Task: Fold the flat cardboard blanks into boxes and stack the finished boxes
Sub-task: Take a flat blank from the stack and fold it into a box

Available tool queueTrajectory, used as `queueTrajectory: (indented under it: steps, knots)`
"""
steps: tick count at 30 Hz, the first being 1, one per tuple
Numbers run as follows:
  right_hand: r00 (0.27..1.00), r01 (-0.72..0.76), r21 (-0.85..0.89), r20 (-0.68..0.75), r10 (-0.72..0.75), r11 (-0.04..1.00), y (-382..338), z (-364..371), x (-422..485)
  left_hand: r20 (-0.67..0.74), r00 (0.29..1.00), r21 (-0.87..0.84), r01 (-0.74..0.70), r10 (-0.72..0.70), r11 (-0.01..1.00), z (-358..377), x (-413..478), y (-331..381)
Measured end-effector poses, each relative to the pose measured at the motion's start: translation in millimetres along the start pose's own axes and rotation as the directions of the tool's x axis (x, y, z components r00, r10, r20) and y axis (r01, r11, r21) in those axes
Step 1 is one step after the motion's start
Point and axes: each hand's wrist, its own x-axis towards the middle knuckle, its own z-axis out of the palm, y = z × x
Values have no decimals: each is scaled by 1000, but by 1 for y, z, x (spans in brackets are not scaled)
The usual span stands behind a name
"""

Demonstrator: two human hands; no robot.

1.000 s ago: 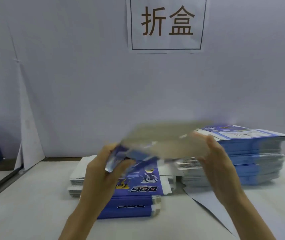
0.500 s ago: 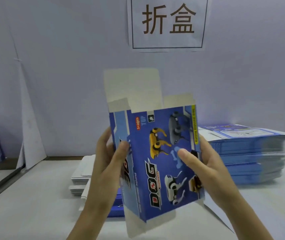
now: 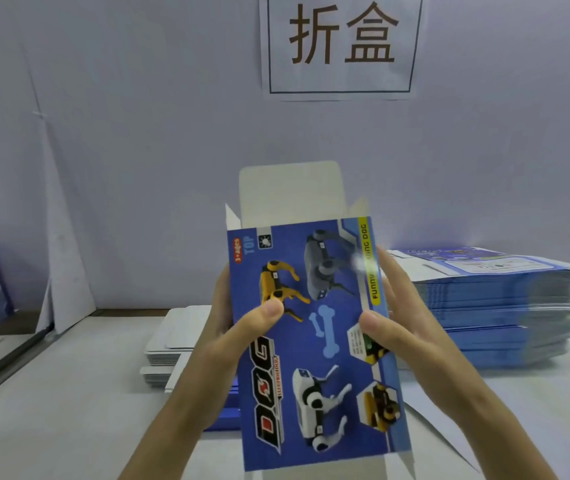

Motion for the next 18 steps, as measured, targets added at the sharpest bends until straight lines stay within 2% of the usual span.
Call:
queueTrajectory:
  steps: [6, 11, 18]
  knots:
    - [981, 143, -146, -113, -160, 979, -12, -6, -5, 112, 990, 34, 77, -80, 996, -7, -4, 7]
    - [977, 197, -274, -28, -213, 941, -18, -4, -9, 117, 993, -13, 34, -32, 999, 2, -7, 6]
    - [965, 255, -300, 20, -261, 919, -24, -3, -12, 81, 994, -20, -77, 78, 997, 9, -13, 13]
